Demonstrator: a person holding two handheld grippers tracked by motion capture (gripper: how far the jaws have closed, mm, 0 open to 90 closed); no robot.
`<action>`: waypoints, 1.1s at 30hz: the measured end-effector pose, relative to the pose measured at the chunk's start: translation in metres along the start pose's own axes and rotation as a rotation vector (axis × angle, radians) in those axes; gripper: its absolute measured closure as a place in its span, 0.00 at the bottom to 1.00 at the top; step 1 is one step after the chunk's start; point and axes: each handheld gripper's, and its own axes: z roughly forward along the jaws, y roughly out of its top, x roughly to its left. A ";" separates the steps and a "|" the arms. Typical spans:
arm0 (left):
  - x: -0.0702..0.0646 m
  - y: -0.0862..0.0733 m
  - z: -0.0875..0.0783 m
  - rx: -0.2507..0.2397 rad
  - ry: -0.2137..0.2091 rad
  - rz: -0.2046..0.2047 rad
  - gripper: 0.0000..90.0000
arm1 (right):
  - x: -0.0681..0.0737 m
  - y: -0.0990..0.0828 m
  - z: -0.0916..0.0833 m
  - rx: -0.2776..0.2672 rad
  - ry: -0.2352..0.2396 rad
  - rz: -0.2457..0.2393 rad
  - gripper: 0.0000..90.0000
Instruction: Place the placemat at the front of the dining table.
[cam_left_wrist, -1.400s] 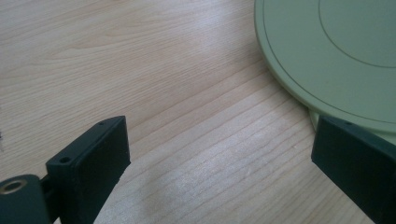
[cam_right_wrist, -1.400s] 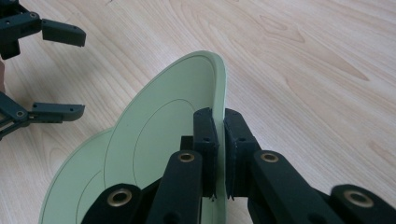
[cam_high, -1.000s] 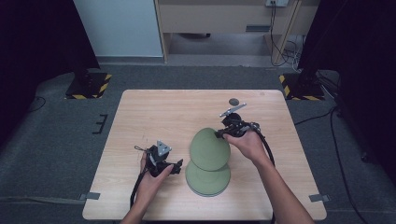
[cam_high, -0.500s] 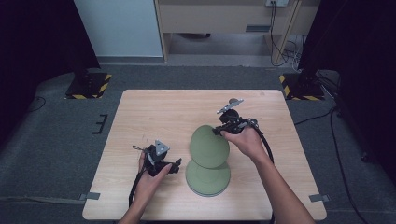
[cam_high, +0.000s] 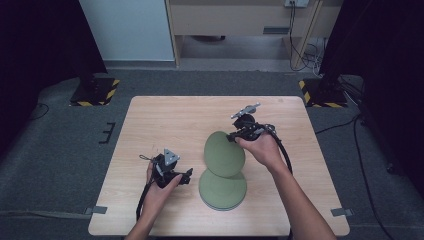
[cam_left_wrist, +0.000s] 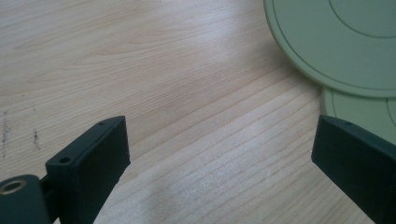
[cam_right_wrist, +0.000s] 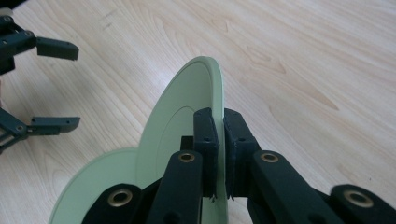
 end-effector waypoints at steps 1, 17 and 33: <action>0.000 0.000 0.000 0.001 0.002 -0.001 0.04 | 0.000 0.001 -0.001 -0.003 0.000 -0.001 0.95; -0.001 -0.003 0.000 -0.014 -0.001 -0.015 0.04 | 0.009 0.016 -0.011 -0.034 0.009 -0.003 0.95; 0.006 -0.001 -0.006 -0.040 0.001 -0.040 0.04 | 0.003 0.035 -0.012 -0.086 -0.042 0.007 0.95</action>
